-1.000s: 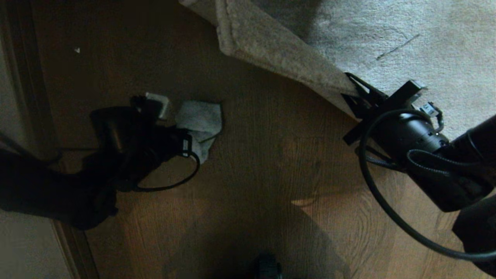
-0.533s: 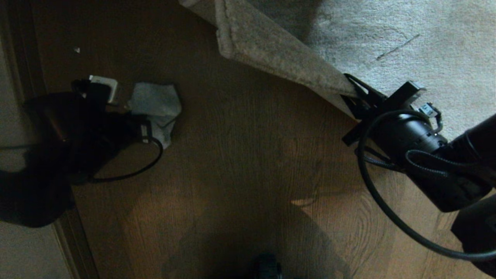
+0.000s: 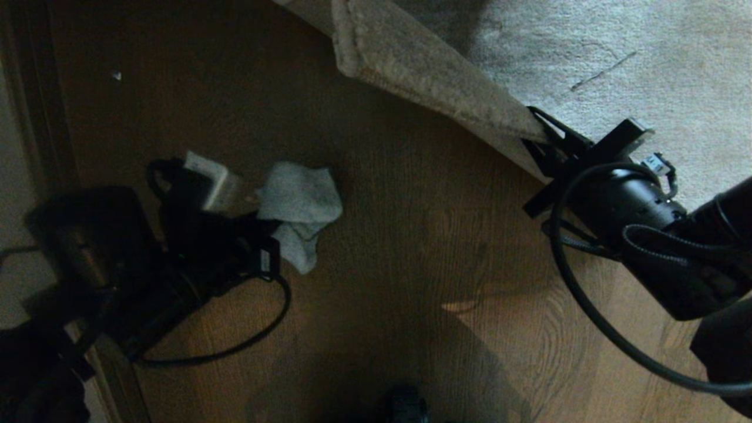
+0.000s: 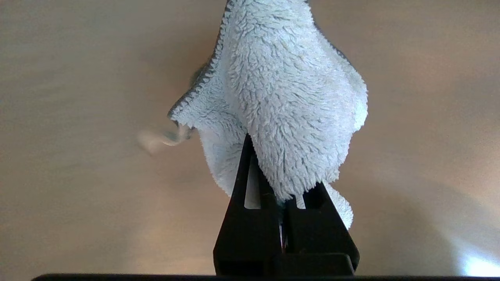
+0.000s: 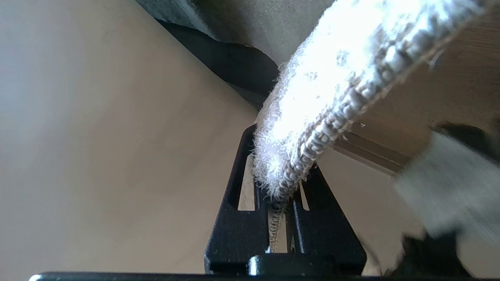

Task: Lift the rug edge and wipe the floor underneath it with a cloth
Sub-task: Wipe the floor under the carpet with a rag

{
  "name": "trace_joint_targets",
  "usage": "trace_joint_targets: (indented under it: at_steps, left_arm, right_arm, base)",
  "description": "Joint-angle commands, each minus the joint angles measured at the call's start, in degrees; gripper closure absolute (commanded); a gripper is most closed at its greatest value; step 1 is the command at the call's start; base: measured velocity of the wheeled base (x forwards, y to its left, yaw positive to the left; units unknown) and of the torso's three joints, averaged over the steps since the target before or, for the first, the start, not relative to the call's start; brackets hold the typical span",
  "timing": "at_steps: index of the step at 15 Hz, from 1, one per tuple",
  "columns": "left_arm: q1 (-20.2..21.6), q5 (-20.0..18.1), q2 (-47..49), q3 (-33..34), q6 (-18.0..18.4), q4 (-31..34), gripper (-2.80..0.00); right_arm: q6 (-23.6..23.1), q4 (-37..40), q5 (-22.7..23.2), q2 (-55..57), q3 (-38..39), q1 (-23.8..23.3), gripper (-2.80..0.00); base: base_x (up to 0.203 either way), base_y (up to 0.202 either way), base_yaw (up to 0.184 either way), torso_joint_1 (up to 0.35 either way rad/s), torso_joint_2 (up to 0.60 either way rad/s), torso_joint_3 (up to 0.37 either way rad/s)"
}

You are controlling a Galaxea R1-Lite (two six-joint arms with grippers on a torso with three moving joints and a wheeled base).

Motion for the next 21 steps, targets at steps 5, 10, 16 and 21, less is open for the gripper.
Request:
trace_joint_targets:
  at_steps: [5, 10, 16, 21]
  left_arm:
    - [-15.9, 4.6, 9.1, 0.4, -0.2, -0.3, 0.00]
    - [-16.0, 4.7, 20.0, -11.3, -0.2, -0.5, 0.00]
    - [-9.9, 5.0, 24.6, -21.7, 0.2, -1.7, 0.00]
    - [4.8, 5.0, 20.2, -21.9, 0.2, -2.2, 0.00]
  right_arm:
    - [0.4, -2.8, -0.3, -0.8, 0.1, -0.3, 0.00]
    - [0.3, -2.8, -0.6, -1.0, -0.2, -1.2, 0.00]
    - [0.4, -2.8, -0.5, -1.2, 0.1, -2.9, 0.00]
    - [0.4, -2.8, -0.5, -1.2, 0.2, -2.8, 0.00]
  base:
    - [0.000, 0.000, 0.000, 0.000, 0.00, 0.000]
    - [0.000, 0.000, 0.000, 0.000, 0.00, 0.000]
    - [0.000, 0.000, 0.000, 0.000, 0.00, 0.000]
    - [0.000, 0.000, 0.000, 0.000, 0.00, 0.000]
